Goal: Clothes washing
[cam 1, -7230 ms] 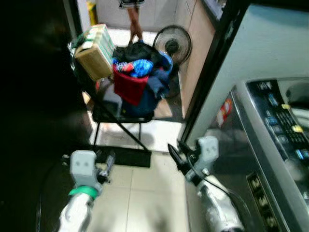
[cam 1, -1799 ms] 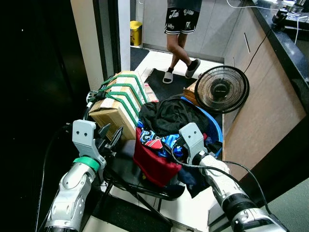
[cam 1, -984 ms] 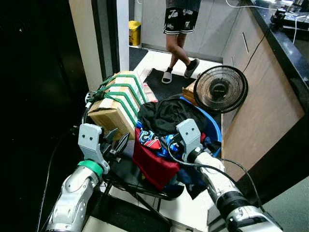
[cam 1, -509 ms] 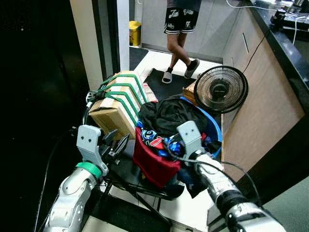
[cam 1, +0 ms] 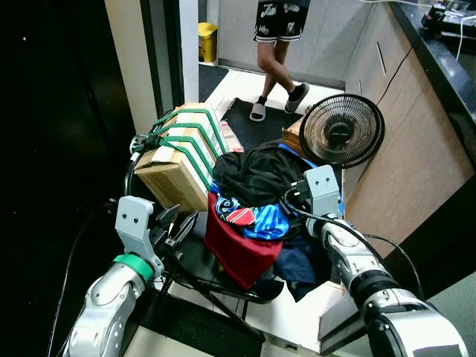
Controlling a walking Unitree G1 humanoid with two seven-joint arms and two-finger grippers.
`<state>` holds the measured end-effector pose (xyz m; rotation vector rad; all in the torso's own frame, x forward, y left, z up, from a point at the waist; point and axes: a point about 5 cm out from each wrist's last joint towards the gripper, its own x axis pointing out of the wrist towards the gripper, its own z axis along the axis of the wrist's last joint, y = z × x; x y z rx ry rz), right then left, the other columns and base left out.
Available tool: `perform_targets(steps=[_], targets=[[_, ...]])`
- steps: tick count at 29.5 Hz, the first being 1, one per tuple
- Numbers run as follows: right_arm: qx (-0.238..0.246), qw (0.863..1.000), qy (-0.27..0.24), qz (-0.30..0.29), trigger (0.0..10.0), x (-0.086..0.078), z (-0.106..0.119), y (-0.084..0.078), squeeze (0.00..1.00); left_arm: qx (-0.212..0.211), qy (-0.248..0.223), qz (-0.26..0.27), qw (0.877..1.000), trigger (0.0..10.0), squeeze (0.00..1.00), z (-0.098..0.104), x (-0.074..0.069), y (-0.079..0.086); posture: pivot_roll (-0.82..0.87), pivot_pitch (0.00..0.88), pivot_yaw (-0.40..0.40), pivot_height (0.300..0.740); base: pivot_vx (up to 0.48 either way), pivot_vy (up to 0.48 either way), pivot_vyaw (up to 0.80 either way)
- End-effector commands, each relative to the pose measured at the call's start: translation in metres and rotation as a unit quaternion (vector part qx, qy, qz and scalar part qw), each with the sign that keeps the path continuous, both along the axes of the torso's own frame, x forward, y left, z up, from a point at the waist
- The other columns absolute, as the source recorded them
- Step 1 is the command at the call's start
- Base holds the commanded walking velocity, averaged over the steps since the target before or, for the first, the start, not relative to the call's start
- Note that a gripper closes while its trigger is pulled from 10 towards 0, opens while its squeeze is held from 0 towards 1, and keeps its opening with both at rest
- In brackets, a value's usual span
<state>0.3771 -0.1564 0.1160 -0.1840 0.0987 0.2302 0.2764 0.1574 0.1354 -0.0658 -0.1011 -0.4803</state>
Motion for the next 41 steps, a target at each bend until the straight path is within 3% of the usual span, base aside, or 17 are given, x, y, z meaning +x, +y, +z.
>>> perform_targets(steps=[1,7,12,18,20,23,24,25,41], targets=[[-0.015,1.000,0.022,0.003,10.0,-0.005,-0.012,-0.001,0.00,0.002,0.013,-0.007,1.000,10.0,0.00,-0.005,-0.003,-0.003,0.09,0.075,-0.016,0.740,0.000,0.000,0.00],[-0.028,0.998,0.032,0.035,10.0,-0.013,-0.025,0.011,0.00,0.001,0.017,0.003,1.000,10.0,0.00,-0.007,-0.003,-0.005,0.06,0.099,-0.014,0.740,0.000,0.000,0.00],[-0.064,0.991,0.036,0.114,10.0,-0.025,-0.039,0.036,0.00,-0.007,0.017,0.019,1.000,10.0,0.00,-0.007,-0.003,-0.007,0.05,0.106,-0.023,0.740,0.000,0.000,0.00],[-0.060,0.989,0.036,0.134,10.0,-0.030,-0.043,0.045,0.00,-0.012,0.016,0.023,1.000,10.0,0.00,-0.007,-0.003,-0.008,0.05,0.100,-0.029,0.740,0.000,0.000,0.00],[-0.053,0.988,0.035,0.140,4.5,-0.031,-0.043,0.048,0.00,-0.014,0.015,0.024,0.999,10.0,0.00,-0.006,-0.003,-0.006,0.04,0.097,-0.031,0.740,0.000,0.000,0.00],[-0.053,0.988,0.035,0.140,4.5,-0.031,-0.043,0.048,0.00,-0.014,0.015,0.024,0.999,10.0,0.00,-0.006,-0.003,-0.006,0.04,0.097,-0.031,0.740,0.000,0.000,0.00],[-0.051,0.988,0.035,0.142,3.2,-0.031,-0.043,0.049,0.00,-0.016,0.014,0.025,0.999,10.0,0.00,-0.006,-0.002,-0.006,0.04,0.097,-0.031,0.740,0.000,0.000,0.00],[-0.047,0.987,0.034,0.148,0.0,-0.032,-0.044,0.051,0.00,-0.021,0.015,0.025,0.999,10.0,0.00,-0.006,-0.002,-0.006,0.04,0.092,-0.029,0.740,0.000,0.000,0.00],[-0.012,0.987,0.021,0.161,0.0,-0.039,-0.045,0.058,0.00,-0.039,0.014,0.017,0.999,10.0,0.00,-0.005,-0.001,-0.008,0.03,0.065,-0.010,0.740,0.000,0.000,0.00]])
